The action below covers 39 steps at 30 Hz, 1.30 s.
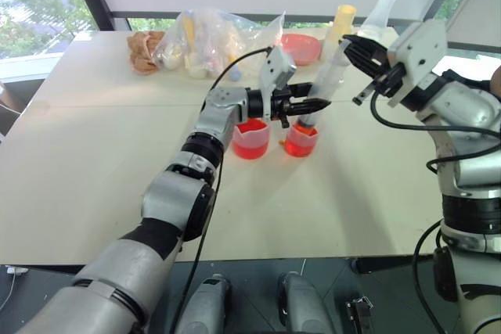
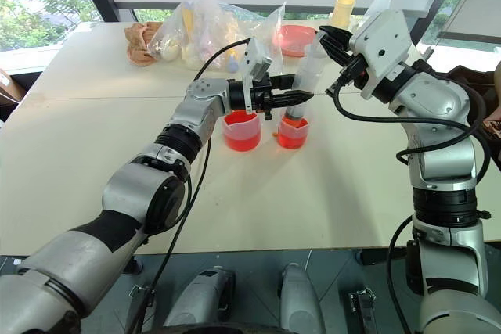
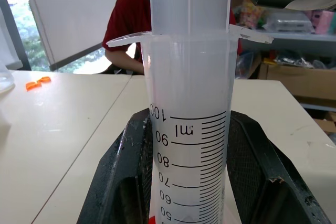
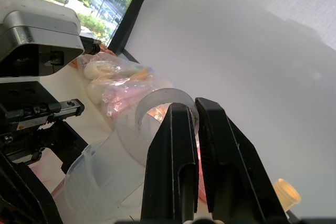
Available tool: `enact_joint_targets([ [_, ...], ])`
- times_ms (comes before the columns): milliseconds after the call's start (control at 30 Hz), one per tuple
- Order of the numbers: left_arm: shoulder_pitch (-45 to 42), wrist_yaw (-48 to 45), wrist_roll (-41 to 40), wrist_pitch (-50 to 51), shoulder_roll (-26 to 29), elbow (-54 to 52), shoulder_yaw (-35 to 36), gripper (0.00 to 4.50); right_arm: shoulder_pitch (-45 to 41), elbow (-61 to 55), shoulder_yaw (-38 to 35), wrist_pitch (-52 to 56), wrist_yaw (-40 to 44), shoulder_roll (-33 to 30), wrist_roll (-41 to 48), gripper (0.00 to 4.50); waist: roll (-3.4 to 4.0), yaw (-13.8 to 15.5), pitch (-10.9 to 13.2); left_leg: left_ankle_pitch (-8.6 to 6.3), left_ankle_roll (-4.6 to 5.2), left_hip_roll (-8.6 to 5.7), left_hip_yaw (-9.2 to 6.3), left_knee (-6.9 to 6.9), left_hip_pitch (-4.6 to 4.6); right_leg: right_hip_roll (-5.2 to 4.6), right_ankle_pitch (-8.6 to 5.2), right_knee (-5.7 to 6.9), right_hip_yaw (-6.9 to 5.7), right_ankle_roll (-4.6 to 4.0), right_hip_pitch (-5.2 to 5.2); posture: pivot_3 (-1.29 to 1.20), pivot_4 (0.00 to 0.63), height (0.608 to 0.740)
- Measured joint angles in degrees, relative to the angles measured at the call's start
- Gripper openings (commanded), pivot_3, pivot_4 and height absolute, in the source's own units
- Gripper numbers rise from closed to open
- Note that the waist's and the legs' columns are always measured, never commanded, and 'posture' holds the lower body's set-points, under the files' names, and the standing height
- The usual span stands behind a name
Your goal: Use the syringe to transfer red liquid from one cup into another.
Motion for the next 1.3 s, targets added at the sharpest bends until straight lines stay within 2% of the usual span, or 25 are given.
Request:
enact_joint_targets([
  [700, -1.2, 1.5, -0.3, 1.3, -1.6, 0.8, 1.4, 1.44, 3.9, -5.6, -0.4, 3.7, -1.7, 4.1, -0.1, 0.04, 0.0, 0.0, 0.0, 0.0, 0.0, -0.01, 0.0, 0.01, 0.0, 0.01, 0.0, 0.01, 0.0, 0.0, 0.0, 0.0, 0.15, 0.74],
  [1167, -1.2, -1.2, -0.5, 3.9, -0.2, -1.4, 1.4, 1.44, 4.0, -6.3, -1.0, 4.9, -2.3, 5.8, 0.6, 0.04, 0.0, -0.1, 0.0, 0.0, 0.0, 0.0, -0.01, 0.01, 0.0, 0.01, 0.0, 0.03, 0.0, 0.0, -0.01, 0.0, 0.15, 0.74],
  [1233, -1.2, -2.2, -0.8, 5.2, 0.7, -4.2, 1.4, 1.44, 3.2, -7.2, -1.9, 5.5, -2.5, 6.4, 2.3, 0.75, 0.01, -0.1, 0.0, 0.0, 0.0, 0.01, -0.01, 0.0, 0.0, 0.02, 0.0, 0.04, 0.0, 0.0, -0.02, 0.0, 0.15, 0.74],
  [1267, -1.2, -2.1, -1.6, 5.7, 1.0, -5.2, 2.0, 1.44, 3.0, -8.1, -2.0, 5.7, -2.4, 6.5, 3.4, 0.96, 0.01, -0.2, 0.0, 0.0, 0.0, 0.02, -0.02, 0.0, 0.01, 0.02, 0.0, 0.04, 0.0, 0.0, -0.02, 0.0, 0.15, 0.74],
  [1300, -1.2, -2.1, -2.3, 6.1, 1.5, -6.7, 2.4, 1.44, 2.9, -8.9, -2.1, 6.1, -2.4, 6.8, 4.5, 1.5, 0.01, -0.2, 0.0, 0.0, 0.0, 0.03, -0.03, 0.0, 0.0, 0.03, 0.0, 0.04, 0.0, 0.0, -0.02, 0.0, 0.15, 0.74],
])
